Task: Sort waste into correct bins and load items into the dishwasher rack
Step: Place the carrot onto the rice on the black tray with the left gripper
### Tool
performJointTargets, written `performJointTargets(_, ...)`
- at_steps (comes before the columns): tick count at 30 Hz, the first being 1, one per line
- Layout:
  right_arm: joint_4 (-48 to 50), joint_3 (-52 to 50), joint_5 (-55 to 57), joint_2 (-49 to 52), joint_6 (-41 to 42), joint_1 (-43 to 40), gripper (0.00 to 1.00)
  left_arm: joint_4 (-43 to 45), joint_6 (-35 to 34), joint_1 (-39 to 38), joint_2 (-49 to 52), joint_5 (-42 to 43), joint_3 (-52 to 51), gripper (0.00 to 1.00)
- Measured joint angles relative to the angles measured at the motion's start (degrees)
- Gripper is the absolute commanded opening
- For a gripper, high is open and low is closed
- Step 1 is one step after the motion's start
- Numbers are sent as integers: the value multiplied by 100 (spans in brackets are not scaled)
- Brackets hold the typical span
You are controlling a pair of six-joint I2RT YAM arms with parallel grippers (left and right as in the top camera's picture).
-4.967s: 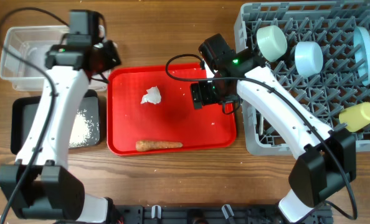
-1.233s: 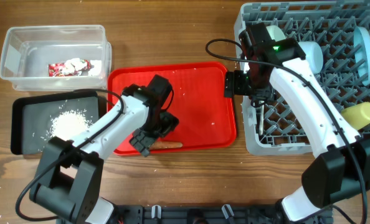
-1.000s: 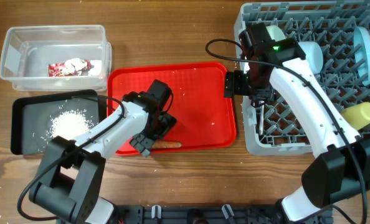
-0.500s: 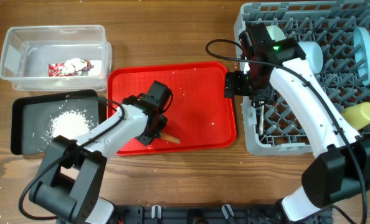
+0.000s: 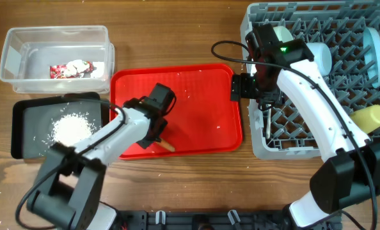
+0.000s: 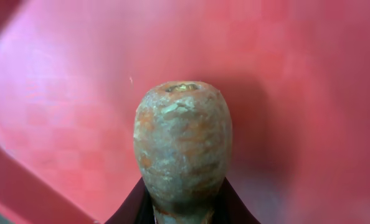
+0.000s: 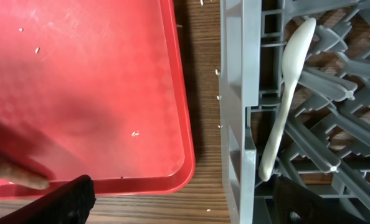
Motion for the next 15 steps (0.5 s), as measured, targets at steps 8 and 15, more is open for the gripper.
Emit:
performJointTargets(8,-4,0,0,0,-26,0,94,-420,1423,1722,-2173,-181,-7,21)
performJointTargets(15,-4,0,0,0,-46,0,94,15,1779,4489,-2302,-291,-7,24)
